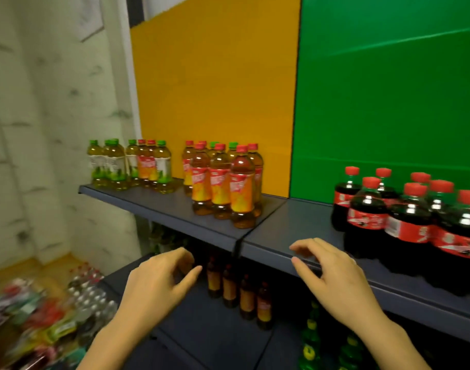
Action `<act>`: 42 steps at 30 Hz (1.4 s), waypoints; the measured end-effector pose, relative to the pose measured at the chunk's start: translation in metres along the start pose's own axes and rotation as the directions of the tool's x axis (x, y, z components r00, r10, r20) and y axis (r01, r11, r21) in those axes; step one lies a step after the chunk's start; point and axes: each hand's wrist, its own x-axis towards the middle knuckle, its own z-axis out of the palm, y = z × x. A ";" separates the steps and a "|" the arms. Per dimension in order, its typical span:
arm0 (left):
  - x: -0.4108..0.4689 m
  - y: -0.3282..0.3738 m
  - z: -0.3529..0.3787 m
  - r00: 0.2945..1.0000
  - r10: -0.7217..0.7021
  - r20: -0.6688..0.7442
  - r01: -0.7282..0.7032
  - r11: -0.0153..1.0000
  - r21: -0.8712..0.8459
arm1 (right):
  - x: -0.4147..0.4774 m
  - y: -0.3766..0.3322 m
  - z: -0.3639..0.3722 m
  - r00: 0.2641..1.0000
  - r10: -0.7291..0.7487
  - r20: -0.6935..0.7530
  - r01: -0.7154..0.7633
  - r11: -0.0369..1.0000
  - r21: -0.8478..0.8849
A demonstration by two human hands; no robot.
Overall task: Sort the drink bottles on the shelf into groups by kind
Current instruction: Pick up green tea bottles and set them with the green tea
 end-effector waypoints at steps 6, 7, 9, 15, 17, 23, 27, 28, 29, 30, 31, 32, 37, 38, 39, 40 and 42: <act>-0.007 -0.089 -0.019 1.000 -0.016 -0.010 0.016 1.000 0.019 | 0.039 -0.064 0.074 1.000 -0.015 -0.009 0.016 0.996 0.090; -0.007 -0.101 -0.021 1.000 -0.023 -0.006 0.023 1.000 0.016 | 0.046 -0.072 0.083 1.000 -0.016 -0.006 0.016 0.994 0.106; -0.002 -0.123 -0.024 1.000 -0.031 0.007 0.031 1.000 0.001 | 0.060 -0.087 0.098 1.000 -0.021 0.010 0.019 0.992 0.127; 0.029 -0.169 -0.022 0.999 -0.051 0.018 0.052 0.997 -0.054 | 0.114 -0.117 0.134 0.998 -0.059 0.021 0.056 0.990 0.132; 0.047 -0.183 -0.019 0.999 -0.036 0.005 0.036 0.996 -0.076 | 0.137 -0.124 0.139 0.996 -0.084 -0.005 0.084 0.989 0.118; 0.140 -0.209 -0.015 0.994 0.093 -0.063 -0.105 0.967 -0.230 | 0.209 -0.136 0.135 0.982 -0.134 -0.133 0.142 0.988 0.060; 0.215 -0.204 -0.014 0.977 0.193 -0.094 -0.214 0.887 -0.409 | 0.256 -0.143 0.113 0.958 -0.147 -0.245 0.148 0.989 -0.014; 0.232 -0.202 -0.013 0.974 0.205 -0.099 -0.228 0.871 -0.436 | 0.267 -0.144 0.107 0.955 -0.147 -0.260 0.144 0.989 -0.028; 0.248 -0.201 -0.010 0.973 0.208 -0.101 -0.231 0.856 -0.462 | 0.277 -0.145 0.101 0.953 -0.146 -0.267 0.140 0.989 -0.039; 0.262 -0.199 -0.005 0.974 0.205 -0.098 -0.226 0.840 -0.493 | 0.287 -0.145 0.095 0.954 -0.141 -0.266 0.130 0.990 -0.058; 0.277 -0.198 0.000 0.976 0.200 -0.088 -0.216 0.821 -0.529 | 0.297 -0.145 0.090 0.957 -0.129 -0.259 0.110 0.990 -0.088; 0.290 -0.196 0.006 0.978 0.196 -0.073 -0.203 0.799 -0.567 | 0.307 -0.143 0.085 0.963 -0.112 -0.246 0.083 0.989 -0.125; 0.337 -0.183 0.038 0.979 0.203 0.032 -0.123 0.702 -0.701 | 0.346 -0.124 0.080 0.991 0.103 -0.089 -0.118 0.976 -0.181; 0.344 -0.180 0.044 0.978 0.203 0.056 -0.102 0.688 -0.719 | 0.351 -0.120 0.084 0.985 0.160 -0.058 -0.168 0.972 -0.163; 0.351 -0.178 0.051 0.976 0.204 0.078 -0.081 0.672 -0.736 | 0.356 -0.117 0.087 0.977 0.209 -0.040 -0.213 0.964 -0.159; 0.358 -0.176 0.057 0.973 0.210 0.097 -0.068 0.658 -0.750 | 0.361 -0.114 0.089 0.968 0.251 -0.033 -0.253 0.952 -0.173; 0.372 -0.172 0.066 0.962 0.241 0.130 -0.051 0.626 -0.778 | 0.370 -0.113 0.090 0.946 0.323 -0.024 -0.320 0.920 -0.226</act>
